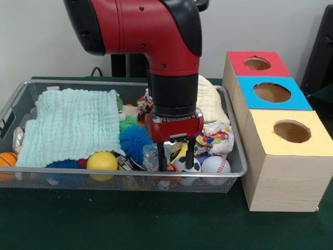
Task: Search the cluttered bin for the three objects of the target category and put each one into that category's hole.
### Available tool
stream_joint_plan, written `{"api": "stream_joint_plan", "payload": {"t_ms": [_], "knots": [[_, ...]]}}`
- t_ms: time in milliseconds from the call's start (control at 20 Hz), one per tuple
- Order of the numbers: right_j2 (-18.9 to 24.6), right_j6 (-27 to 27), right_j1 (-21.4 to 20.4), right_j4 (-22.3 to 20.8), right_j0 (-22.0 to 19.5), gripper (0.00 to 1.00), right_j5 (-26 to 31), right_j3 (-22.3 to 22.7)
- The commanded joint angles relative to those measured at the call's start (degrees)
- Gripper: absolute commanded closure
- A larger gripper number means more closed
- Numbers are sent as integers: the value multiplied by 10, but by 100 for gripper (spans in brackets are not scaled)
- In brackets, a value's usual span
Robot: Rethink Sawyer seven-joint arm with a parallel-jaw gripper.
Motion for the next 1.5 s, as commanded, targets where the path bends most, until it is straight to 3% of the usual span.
{"api": "stream_joint_plan", "payload": {"t_ms": [50,600,950,1500], "knots": [[-48,-31,53,-33,33,0,142,-23],[-85,-24,68,-42,56,0,166,-38],[-121,6,61,-48,79,0,144,-25],[-102,-18,61,-19,59,0,148,-16]]}}
